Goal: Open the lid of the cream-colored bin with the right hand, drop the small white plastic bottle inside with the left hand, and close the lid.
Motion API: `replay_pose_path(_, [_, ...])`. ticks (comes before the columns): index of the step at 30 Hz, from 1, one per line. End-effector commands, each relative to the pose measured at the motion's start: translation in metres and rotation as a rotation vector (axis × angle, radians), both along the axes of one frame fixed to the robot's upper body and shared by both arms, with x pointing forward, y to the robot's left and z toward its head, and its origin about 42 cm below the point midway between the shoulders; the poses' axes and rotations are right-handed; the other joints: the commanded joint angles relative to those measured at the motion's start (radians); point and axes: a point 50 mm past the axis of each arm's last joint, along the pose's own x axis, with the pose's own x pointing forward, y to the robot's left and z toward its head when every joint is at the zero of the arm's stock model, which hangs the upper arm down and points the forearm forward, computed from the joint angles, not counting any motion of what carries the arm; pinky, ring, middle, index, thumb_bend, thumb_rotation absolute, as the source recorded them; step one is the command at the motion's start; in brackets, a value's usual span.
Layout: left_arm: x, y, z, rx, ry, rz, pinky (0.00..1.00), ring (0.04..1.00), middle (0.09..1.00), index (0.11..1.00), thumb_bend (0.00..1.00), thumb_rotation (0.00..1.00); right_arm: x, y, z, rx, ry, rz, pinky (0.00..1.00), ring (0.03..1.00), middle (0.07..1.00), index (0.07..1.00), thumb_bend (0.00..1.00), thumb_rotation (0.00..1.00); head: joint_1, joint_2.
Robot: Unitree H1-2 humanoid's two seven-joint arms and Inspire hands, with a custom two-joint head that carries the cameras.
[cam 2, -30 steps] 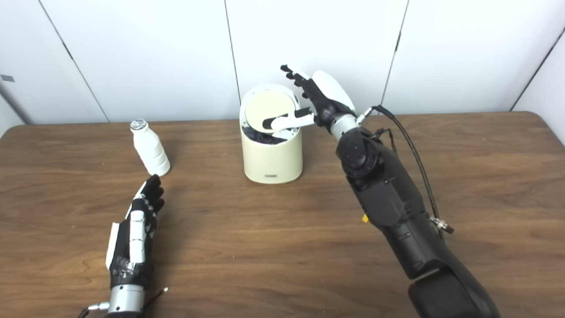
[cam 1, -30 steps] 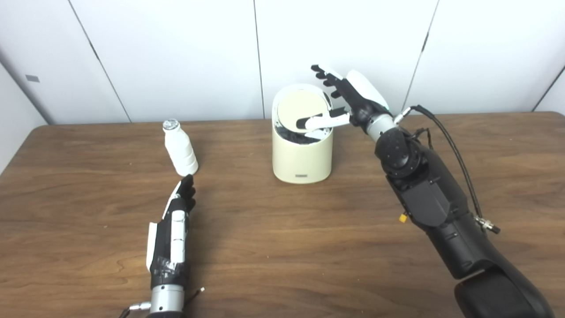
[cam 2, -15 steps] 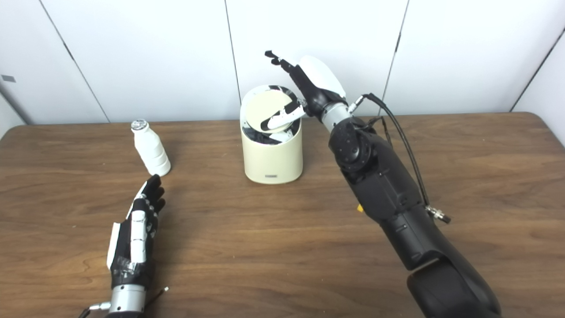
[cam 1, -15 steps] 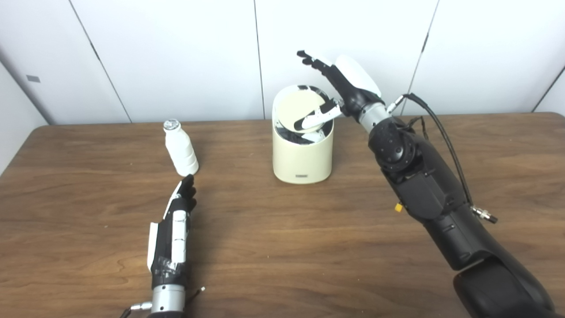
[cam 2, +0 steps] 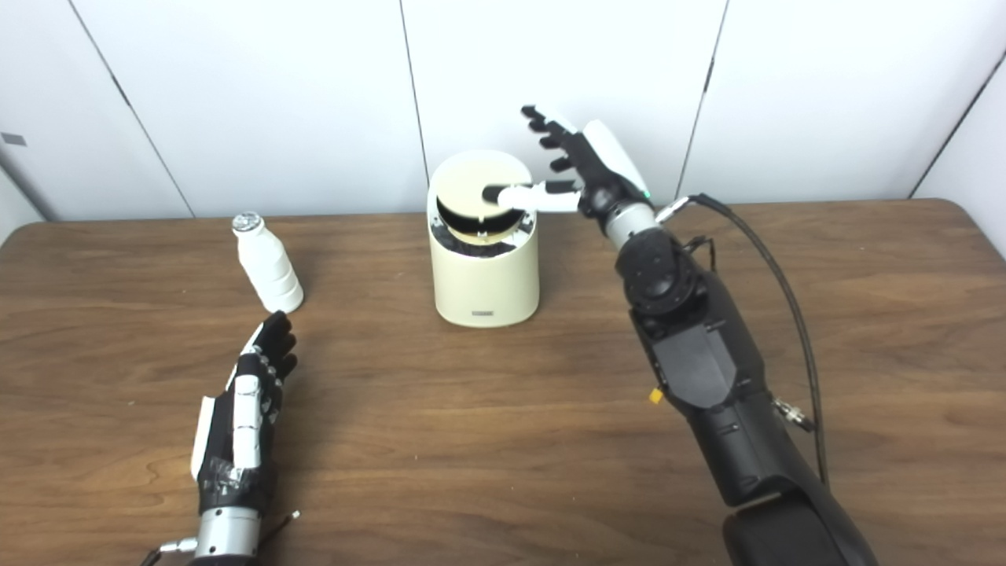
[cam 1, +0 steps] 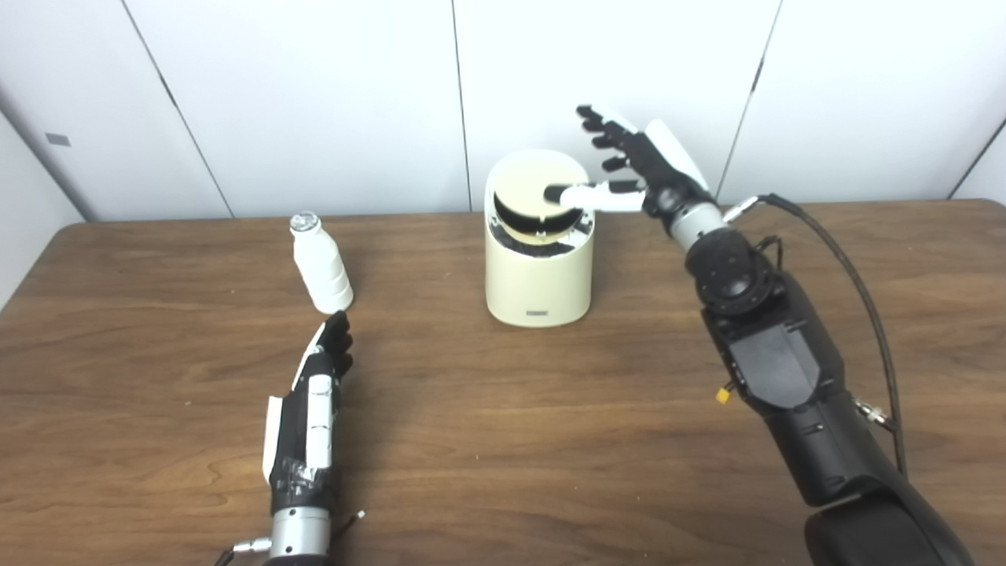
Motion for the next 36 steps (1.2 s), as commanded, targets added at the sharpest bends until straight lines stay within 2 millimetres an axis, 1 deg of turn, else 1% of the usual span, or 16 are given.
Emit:
replay_pose_path(1, [-0.007,-0.005,-0.008,-0.019,0.029,-0.001,0.96,0.954,0.948,0.926,0.52,0.95,-0.002,-0.001,0.027,0.050,-0.064,0.001,0.79,0.876,0.897,0.902,0.62,0.53,0.000,0.002])
replay_pose_path(4, [-0.007,-0.003,-0.009,-0.023,0.029,-0.002,0.96,0.955,0.949,0.924,0.53,0.94,-0.009,-0.005,0.029,0.093,-0.055,-0.010,0.79,0.864,0.891,0.901,0.58,0.56,0.000,-0.002])
replay_pose_path(7, [-0.006,-0.001,-0.010,-0.019,0.028,-0.007,0.96,0.959,0.954,0.925,0.53,0.95,-0.018,-0.013,0.027,0.131,-0.050,-0.010,0.80,0.867,0.890,0.896,0.55,0.54,0.001,-0.002])
replay_pose_path(8, [-0.006,0.000,-0.010,-0.017,0.028,-0.007,0.96,0.959,0.955,0.926,0.53,0.95,-0.021,-0.016,0.026,0.139,-0.045,-0.011,0.81,0.871,0.892,0.897,0.54,0.55,-0.002,-0.001])
replay_pose_path(11, [-0.006,0.001,-0.010,-0.017,0.029,-0.003,0.96,0.954,0.951,0.926,0.54,0.94,-0.034,-0.025,0.018,0.175,-0.025,-0.014,0.83,0.886,0.903,0.898,0.53,0.59,0.000,-0.001])
replay_pose_path(14, [-0.005,0.003,-0.009,-0.018,0.024,-0.004,0.96,0.951,0.950,0.926,0.53,0.94,-0.051,-0.036,0.007,0.224,0.005,-0.019,0.82,0.896,0.920,0.903,0.50,0.62,-0.003,0.001])
replay_pose_path(17, [-0.005,0.007,-0.009,-0.018,0.019,-0.010,0.96,0.953,0.950,0.930,0.53,0.94,-0.069,-0.044,-0.003,0.265,0.018,-0.019,0.84,0.894,0.910,0.907,0.48,0.68,-0.009,0.004])
replay_pose_path(18, [-0.005,0.008,-0.009,-0.016,0.020,-0.009,0.96,0.949,0.946,0.929,0.54,0.93,-0.075,-0.047,-0.006,0.280,0.025,-0.018,0.85,0.897,0.911,0.915,0.47,0.72,-0.009,0.003])
replay_pose_path(19, [-0.005,0.009,-0.009,-0.015,0.022,-0.007,0.96,0.947,0.944,0.925,0.56,0.93,-0.082,-0.051,-0.010,0.313,0.038,-0.014,0.90,0.915,0.926,0.926,0.49,0.76,-0.011,0.003])
replay_pose_path(20, [-0.005,0.011,-0.009,-0.015,0.024,-0.005,0.96,0.947,0.944,0.925,0.56,0.93,-0.088,-0.054,-0.014,0.342,0.049,-0.008,0.90,0.918,0.929,0.928,0.50,0.77,-0.010,0.002])
replay_pose_path(22, [-0.004,0.014,-0.009,-0.015,0.023,-0.005,0.96,0.949,0.945,0.924,0.57,0.92,-0.099,-0.062,-0.025,0.410,0.071,-0.005,0.95,0.949,0.949,0.936,0.55,0.82,-0.013,0.001])
replay_pose_path(25, [-0.004,0.019,-0.009,-0.007,0.024,-0.002,0.95,0.949,0.944,0.921,0.57,0.94,-0.114,-0.071,-0.042,0.482,0.077,-0.013,0.97,0.958,0.947,0.923,0.63,0.88,-0.024,0.004])
replay_pose_path(27, [-0.004,0.022,-0.006,-0.003,0.025,-0.005,0.96,0.950,0.945,0.924,0.56,0.95,-0.124,-0.076,-0.055,0.554,0.088,-0.023,0.99,0.966,0.951,0.925,0.66,0.89,-0.026,0.004])
replay_pose_path(29, [-0.004,0.024,-0.005,-0.003,0.023,-0.007,0.96,0.955,0.950,0.931,0.55,0.96,-0.130,-0.077,-0.062,0.599,0.096,-0.031,1.00,0.977,0.957,0.927,0.68,0.90,-0.030,0.005])
replay_pose_path(32, [-0.003,0.027,-0.004,0.002,0.021,-0.004,0.98,0.965,0.958,0.941,0.54,0.97,-0.142,-0.082,-0.076,0.662,0.103,-0.018,1.00,0.997,0.983,0.957,0.67,0.98,-0.032,0.005])
replay_pose_path(36, [-0.003,0.030,-0.003,0.004,0.024,0.001,0.98,0.965,0.960,0.951,0.53,0.98,-0.155,-0.085,-0.091,0.723,0.106,-0.008,1.00,1.000,0.999,0.970,0.70,0.98,-0.027,0.007])
